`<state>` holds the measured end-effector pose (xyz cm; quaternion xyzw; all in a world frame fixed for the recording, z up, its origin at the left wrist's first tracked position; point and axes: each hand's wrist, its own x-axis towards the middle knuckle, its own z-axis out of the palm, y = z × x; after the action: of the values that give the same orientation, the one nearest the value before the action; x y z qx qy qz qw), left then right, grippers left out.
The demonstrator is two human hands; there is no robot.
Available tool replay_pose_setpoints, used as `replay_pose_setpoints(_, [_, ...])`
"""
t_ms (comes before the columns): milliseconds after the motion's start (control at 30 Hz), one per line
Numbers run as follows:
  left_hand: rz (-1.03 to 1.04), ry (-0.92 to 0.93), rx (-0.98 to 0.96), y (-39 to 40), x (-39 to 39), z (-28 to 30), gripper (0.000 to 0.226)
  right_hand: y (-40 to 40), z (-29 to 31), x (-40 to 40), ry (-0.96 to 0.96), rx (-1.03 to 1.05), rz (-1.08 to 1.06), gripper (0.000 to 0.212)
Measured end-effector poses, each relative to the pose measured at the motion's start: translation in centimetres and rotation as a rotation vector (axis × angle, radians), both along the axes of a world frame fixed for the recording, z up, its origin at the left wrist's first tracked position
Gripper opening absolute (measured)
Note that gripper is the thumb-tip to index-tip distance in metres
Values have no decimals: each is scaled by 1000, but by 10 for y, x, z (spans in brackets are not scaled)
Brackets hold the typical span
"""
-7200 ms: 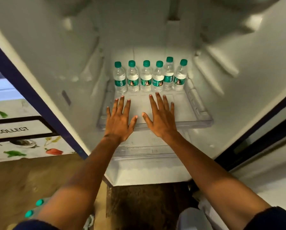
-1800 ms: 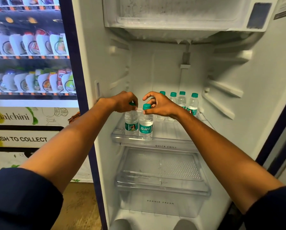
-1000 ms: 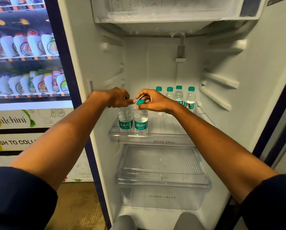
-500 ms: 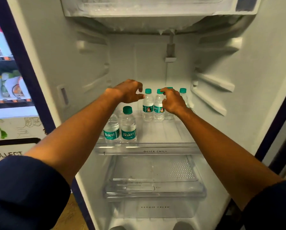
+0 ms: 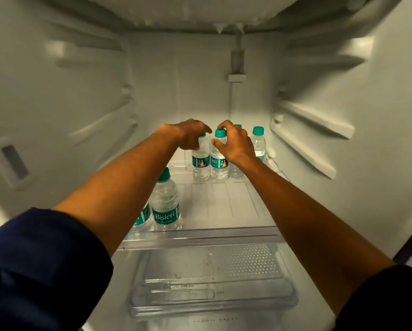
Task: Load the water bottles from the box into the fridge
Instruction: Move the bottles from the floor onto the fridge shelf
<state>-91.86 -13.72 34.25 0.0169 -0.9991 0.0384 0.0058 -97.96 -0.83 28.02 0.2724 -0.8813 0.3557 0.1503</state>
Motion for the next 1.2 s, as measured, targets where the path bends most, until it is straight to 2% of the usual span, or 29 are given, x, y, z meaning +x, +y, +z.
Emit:
replay_pose_setpoints(233, [-37,133,14,-2,-4,-3,35,-3,-4,3,-11,-129,-48,35])
replay_pose_setpoints(567, [1,217,-20,8,45,22,30,17,12,33,-144,-201,67,51])
replay_pose_setpoints(900, [-88,158,-10,41,108,47,30,61,45,81,-256,-167,311,54])
replay_pose_setpoints(1200, [-113,95,-62,61,138,35,29,93,34,110,-289,-139,437,52])
